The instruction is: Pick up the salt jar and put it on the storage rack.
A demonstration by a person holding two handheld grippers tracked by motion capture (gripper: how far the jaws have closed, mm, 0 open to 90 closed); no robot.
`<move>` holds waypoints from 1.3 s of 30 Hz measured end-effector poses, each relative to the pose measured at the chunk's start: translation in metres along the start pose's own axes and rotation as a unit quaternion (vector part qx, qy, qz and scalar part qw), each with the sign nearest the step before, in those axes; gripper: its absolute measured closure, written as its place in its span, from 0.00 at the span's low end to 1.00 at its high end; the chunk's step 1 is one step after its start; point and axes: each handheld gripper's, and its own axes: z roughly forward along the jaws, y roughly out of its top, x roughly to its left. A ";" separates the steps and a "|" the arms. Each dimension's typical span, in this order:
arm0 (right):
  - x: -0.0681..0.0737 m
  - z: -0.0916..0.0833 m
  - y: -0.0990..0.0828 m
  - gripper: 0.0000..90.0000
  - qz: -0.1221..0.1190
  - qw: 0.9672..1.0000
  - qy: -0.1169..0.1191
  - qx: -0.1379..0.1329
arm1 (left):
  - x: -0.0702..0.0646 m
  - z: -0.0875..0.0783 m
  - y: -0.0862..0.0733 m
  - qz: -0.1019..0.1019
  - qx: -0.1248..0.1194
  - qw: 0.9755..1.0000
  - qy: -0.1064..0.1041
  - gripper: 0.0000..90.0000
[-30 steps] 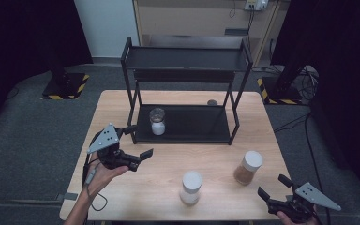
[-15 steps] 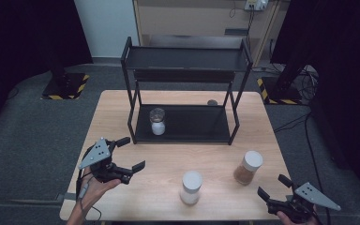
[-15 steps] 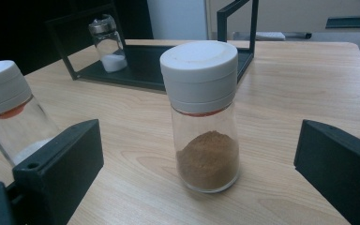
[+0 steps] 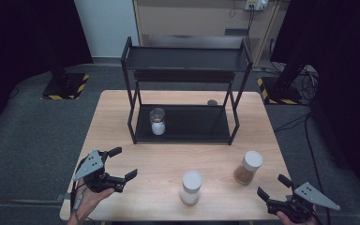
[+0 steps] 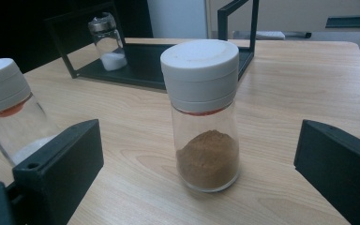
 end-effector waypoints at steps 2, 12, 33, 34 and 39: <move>0.000 0.000 0.000 0.02 0.000 1.000 0.000 0.000 | 0.000 -0.002 -0.004 -0.002 0.000 1.000 0.004 0.01; 0.000 0.000 0.000 0.02 0.000 1.000 0.001 0.000 | 0.000 -0.012 -0.030 -0.011 -0.002 1.000 0.025 0.01; -0.001 0.002 0.000 0.02 -0.003 1.000 0.005 0.000 | 0.007 -0.027 -0.063 -0.018 -0.003 0.998 0.067 0.00; -0.001 0.002 0.000 0.02 -0.003 1.000 0.005 0.000 | 0.008 -0.027 -0.063 -0.020 -0.003 0.998 0.067 0.00; -0.001 0.002 0.000 0.02 -0.002 1.000 0.005 0.000 | 0.006 -0.027 -0.062 -0.012 0.001 0.997 0.073 0.00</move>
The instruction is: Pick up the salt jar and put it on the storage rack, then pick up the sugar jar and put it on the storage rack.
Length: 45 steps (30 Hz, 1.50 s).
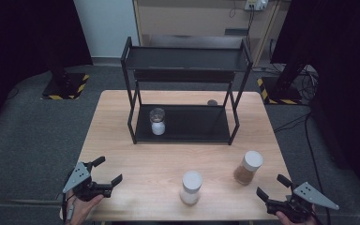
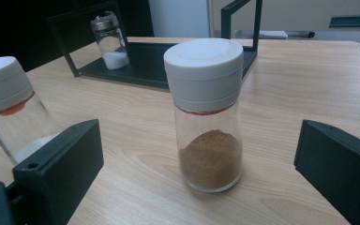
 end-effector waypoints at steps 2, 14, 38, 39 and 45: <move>0.000 0.000 0.000 0.02 0.000 1.000 0.001 0.000 | -0.002 0.000 0.001 0.005 0.003 1.000 0.003 0.00; 0.001 -0.001 0.000 0.02 -0.002 1.000 0.002 -0.002 | -0.001 -0.002 -0.001 0.000 -0.007 1.000 0.004 0.00; 0.006 0.003 0.021 0.03 -0.018 0.997 0.066 -0.020 | 0.001 -0.003 -0.002 -0.009 -0.007 1.000 -0.001 0.00; 0.006 0.004 0.022 0.03 -0.019 0.997 0.069 -0.020 | 0.001 -0.003 -0.002 -0.010 -0.007 1.000 -0.002 0.00; 0.008 0.011 0.034 0.03 -0.038 0.995 0.093 -0.020 | 0.002 -0.003 -0.002 -0.011 -0.007 1.000 -0.002 0.00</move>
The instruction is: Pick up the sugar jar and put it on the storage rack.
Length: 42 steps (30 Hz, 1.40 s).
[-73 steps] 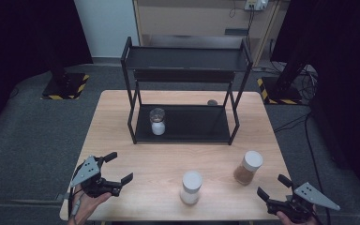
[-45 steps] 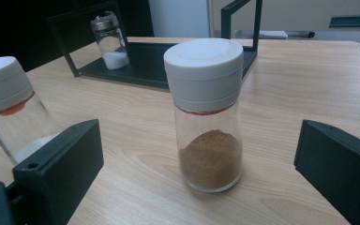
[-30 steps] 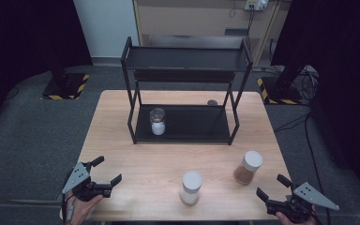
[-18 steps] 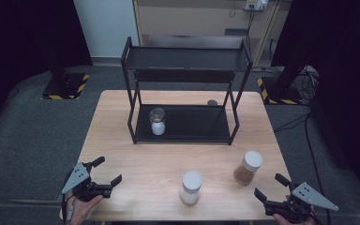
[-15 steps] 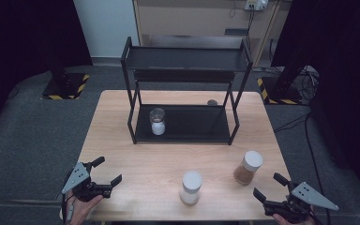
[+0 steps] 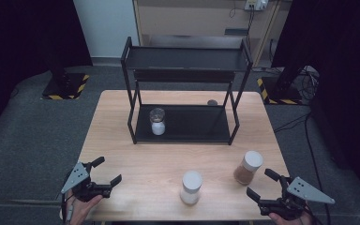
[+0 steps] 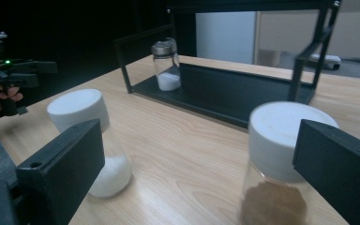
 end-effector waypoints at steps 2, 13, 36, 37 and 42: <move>0.000 0.004 0.004 0.04 -0.005 1.000 0.009 0.000 | 0.000 0.000 0.000 0.000 0.000 1.000 0.000 0.00; 0.002 0.029 0.026 0.04 -0.035 0.998 0.058 0.010 | 0.001 0.001 0.000 -0.001 0.003 1.000 -0.003 0.00; 0.017 0.097 0.041 0.04 -0.058 0.985 0.151 0.055 | 0.001 0.003 0.001 0.000 0.007 1.000 -0.007 0.00; 0.018 0.101 0.041 0.04 -0.058 0.985 0.155 0.058 | 0.001 0.003 0.000 0.001 0.008 1.000 -0.008 0.00; 0.020 0.117 0.038 0.04 -0.055 0.982 0.167 0.074 | 0.001 0.004 0.001 0.002 0.010 1.000 -0.009 0.00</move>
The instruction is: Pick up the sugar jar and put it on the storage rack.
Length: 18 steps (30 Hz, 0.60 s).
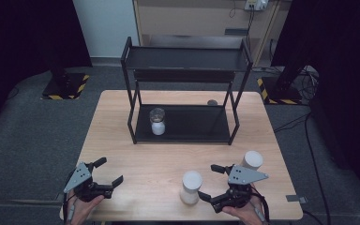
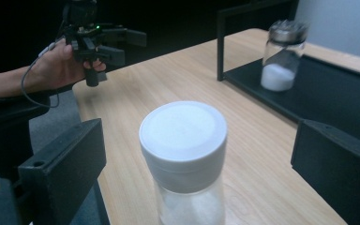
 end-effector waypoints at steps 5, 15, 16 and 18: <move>-0.001 0.013 0.000 0.05 0.000 1.000 0.009 0.007 | 0.000 0.000 0.000 -0.001 -0.001 1.000 0.000 0.00; -0.006 0.033 0.001 0.07 -0.002 0.999 0.025 0.022 | 0.000 0.001 0.000 -0.002 0.001 1.000 -0.001 0.00; -0.006 0.035 0.001 0.08 -0.002 0.999 0.026 0.025 | 0.000 0.001 0.000 -0.002 0.001 1.000 -0.001 0.00; -0.006 0.038 -0.001 0.10 -0.005 0.999 0.026 0.024 | 0.000 0.001 0.000 -0.002 0.001 1.000 -0.001 0.00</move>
